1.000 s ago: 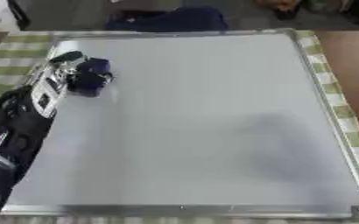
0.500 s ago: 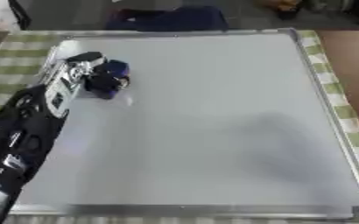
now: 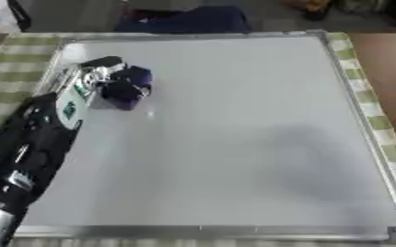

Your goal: Wipe the whiteboard clean with a brush.

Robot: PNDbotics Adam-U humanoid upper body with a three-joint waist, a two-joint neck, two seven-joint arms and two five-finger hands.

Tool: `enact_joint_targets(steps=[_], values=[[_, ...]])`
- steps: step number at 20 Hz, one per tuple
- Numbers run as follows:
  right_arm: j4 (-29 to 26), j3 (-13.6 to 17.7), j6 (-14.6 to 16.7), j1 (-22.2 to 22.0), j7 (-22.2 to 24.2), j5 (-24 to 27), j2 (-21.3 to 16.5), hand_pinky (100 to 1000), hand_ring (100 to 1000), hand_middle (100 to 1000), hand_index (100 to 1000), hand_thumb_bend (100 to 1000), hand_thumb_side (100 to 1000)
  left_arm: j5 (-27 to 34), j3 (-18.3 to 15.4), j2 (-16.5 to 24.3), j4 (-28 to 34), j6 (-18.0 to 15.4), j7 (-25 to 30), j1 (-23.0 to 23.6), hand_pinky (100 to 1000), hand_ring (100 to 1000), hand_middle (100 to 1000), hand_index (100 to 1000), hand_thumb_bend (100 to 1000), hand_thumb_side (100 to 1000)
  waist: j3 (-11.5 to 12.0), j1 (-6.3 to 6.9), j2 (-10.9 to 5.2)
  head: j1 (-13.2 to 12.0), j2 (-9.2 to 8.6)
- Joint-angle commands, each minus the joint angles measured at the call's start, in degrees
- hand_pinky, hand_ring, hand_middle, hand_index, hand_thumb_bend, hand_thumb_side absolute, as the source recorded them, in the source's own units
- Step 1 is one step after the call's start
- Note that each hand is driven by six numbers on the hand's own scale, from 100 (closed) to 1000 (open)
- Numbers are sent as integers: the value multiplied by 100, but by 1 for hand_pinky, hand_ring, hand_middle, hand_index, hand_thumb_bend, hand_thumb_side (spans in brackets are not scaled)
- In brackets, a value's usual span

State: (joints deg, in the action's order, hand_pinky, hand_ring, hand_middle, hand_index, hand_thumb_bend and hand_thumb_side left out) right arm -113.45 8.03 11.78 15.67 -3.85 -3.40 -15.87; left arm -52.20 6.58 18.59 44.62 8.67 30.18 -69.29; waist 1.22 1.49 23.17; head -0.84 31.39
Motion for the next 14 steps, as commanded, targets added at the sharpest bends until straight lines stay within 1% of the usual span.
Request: enact_joint_targets(steps=[1, 8, 14], values=[[-114, 4, 15, 54, -9, 5, -75, 728, 626, 468, 492, 100, 970, 51, -106, 142, 8, 95, -58, -75, 358, 529, 308, 288, 100, 577, 11, -17, -126, 8, -9], [-114, 14, 17, 38, -30, 11, -80, 728, 626, 468, 493, 100, 970, 34, -404, 303, -328, 462, -380, -9, 358, 528, 308, 289, 100, 577, 31, -26, -154, 32, 0], [-114, 16, 18, 28, -38, 15, -81, 728, 626, 469, 493, 100, 970, 113, -567, 454, -518, 626, -587, 42, 359, 528, 308, 290, 100, 577, 45, -39, -176, 44, -12]])
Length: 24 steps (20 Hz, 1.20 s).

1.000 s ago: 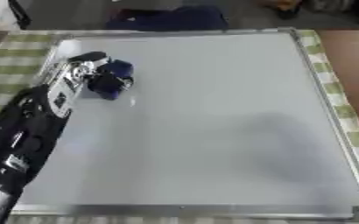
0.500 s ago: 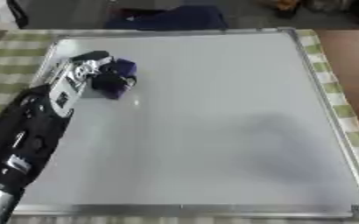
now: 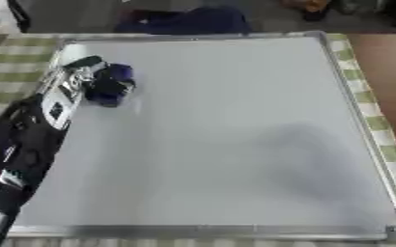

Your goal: Wipe the whiteboard clean with a brush.

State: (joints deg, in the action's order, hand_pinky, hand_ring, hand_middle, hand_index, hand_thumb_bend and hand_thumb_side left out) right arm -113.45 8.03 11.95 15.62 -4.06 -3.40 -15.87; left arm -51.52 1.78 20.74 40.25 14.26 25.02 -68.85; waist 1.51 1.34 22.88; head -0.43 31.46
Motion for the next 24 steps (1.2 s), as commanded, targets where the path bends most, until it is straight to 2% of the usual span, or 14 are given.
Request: enact_joint_targets(steps=[1, 17, 24], values=[[-114, 18, 1, 31, -19, 17, -81, 728, 627, 469, 493, 100, 970, 60, -100, 256, -96, 83, -97, 5, 359, 528, 308, 290, 100, 577, 18, -27, -151, 3, -21], [-114, 3, -4, -2, -21, 36, -88, 727, 626, 469, 493, 100, 971, 47, -229, 391, -194, 309, -522, -17, 359, 527, 307, 295, 100, 557, 70, -46, -216, 1, -14], [-114, 1, -5, 9, -27, 41, -86, 727, 626, 468, 493, 100, 973, 2, -198, 332, -225, 238, -523, -21, 360, 527, 307, 295, 100, 562, 66, -47, -220, 2, -17]])
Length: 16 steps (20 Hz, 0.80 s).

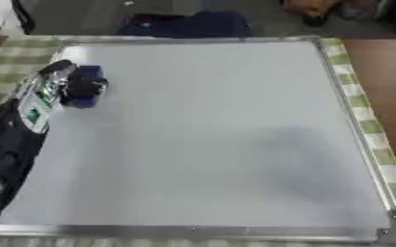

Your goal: Wipe the whiteboard clean with a brush.

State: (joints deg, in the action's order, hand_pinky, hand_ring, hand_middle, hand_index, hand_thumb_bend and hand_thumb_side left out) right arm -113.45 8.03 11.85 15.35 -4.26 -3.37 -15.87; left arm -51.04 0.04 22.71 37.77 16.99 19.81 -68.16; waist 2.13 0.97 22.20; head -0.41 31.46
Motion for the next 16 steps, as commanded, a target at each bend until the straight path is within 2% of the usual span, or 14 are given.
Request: enact_joint_targets(steps=[1, 8, 16], values=[[-114, 0, 6, 38, -9, 40, -86, 727, 626, 468, 493, 100, 972, -45, -12, 118, 26, -53, 14, -93, 360, 527, 307, 295, 100, 562, -2, -12, -154, 0, -11], [-114, -3, 22, 57, -27, 52, -85, 726, 626, 468, 493, 100, 972, -33, 115, -52, 79, -219, 174, -111, 361, 527, 307, 295, 100, 572, -63, -27, -158, -5, 27], [-114, -14, 37, 58, -36, 82, -91, 725, 626, 469, 494, 100, 972, -43, 410, -200, 327, -607, 455, -76, 360, 527, 307, 294, 100, 576, -74, -46, -201, 42, 138]])
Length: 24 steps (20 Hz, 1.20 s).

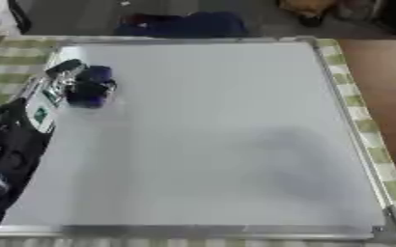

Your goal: Wipe the whiteboard clean with a brush.

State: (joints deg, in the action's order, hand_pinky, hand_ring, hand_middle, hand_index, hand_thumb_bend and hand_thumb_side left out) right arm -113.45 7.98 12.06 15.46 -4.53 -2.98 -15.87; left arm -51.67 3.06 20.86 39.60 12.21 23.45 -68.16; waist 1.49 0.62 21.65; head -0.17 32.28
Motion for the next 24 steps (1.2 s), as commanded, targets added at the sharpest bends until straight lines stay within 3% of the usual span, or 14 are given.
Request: enact_joint_targets(steps=[1, 14, 24], values=[[-114, -10, 16, 46, -11, 48, -93, 725, 626, 469, 494, 100, 972, 34, 151, -25, 185, -185, 139, -71, 360, 527, 307, 295, 100, 576, -7, -13, -154, 18, 60], [-114, -10, -5, 22, -40, 79, -111, 724, 626, 470, 495, 100, 972, 510, 857, -2, 956, -998, 999, 114, 362, 529, 310, 274, 100, 604, 23, -1, -245, 19, 101], [-114, -14, -20, 8, -58, 99, -120, 724, 626, 470, 495, 100, 971, 1068, 1545, 227, 1889, -1506, 1656, 413, 362, 531, 309, 196, 100, 663, 16, 12, -304, 24, 158]])
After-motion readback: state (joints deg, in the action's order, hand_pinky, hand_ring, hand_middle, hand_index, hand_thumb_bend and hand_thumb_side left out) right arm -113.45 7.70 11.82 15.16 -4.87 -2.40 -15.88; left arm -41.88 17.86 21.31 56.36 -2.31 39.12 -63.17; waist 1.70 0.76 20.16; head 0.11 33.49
